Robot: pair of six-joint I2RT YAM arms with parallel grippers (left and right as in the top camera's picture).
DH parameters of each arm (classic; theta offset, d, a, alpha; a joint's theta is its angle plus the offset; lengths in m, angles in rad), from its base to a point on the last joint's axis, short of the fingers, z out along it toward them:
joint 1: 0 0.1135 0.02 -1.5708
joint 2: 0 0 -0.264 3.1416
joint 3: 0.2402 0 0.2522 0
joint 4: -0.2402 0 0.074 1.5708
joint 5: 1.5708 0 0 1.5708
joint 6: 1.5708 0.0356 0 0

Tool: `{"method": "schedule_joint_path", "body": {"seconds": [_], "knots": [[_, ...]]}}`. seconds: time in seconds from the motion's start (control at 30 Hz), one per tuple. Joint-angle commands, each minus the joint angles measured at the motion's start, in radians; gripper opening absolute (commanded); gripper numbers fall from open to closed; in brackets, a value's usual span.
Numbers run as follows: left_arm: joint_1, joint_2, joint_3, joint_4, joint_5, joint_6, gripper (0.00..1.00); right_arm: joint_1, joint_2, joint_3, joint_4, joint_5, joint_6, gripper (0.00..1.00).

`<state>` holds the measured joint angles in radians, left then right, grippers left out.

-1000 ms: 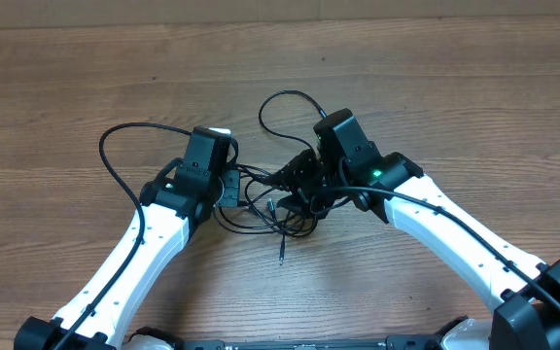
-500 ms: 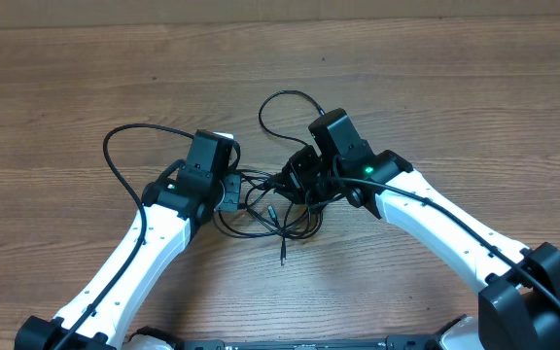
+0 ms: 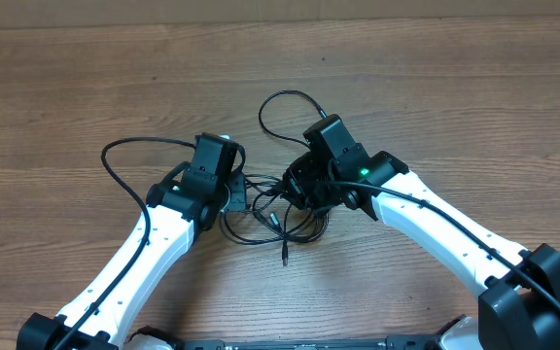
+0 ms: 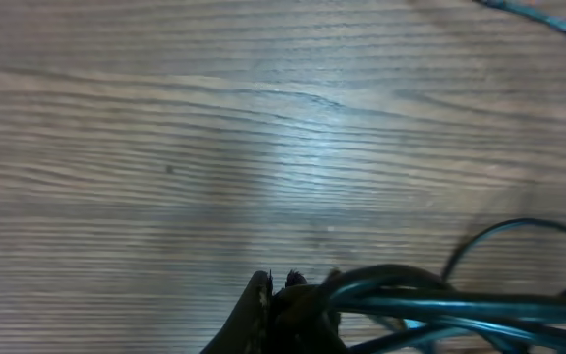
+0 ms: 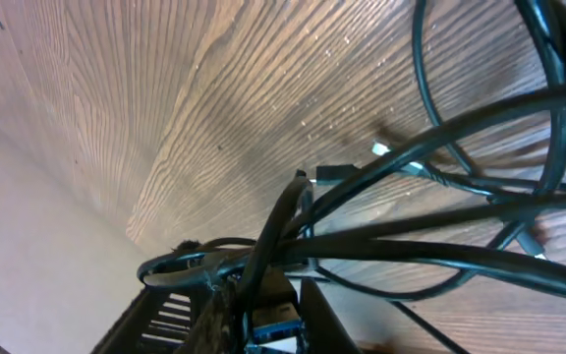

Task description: Untangle cables

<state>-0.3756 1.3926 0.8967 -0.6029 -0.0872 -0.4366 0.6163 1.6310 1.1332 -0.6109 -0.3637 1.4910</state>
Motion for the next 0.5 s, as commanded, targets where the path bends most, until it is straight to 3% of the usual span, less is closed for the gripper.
{"method": "schedule_joint_path", "body": {"seconds": [0.0,0.17,0.47], "knots": [[0.023,-0.005,0.008,0.053,0.079,-0.132,0.04,0.001,0.024,-0.021,-0.038,0.113,-0.019,0.04],[0.023,-0.006,0.009,0.127,0.243,-0.108,0.04,0.001,0.084,-0.021,-0.026,0.177,-0.027,0.06],[0.065,-0.049,0.010,0.125,0.245,-0.071,0.04,-0.006,0.202,-0.021,-0.027,0.314,-0.026,0.12]]}}
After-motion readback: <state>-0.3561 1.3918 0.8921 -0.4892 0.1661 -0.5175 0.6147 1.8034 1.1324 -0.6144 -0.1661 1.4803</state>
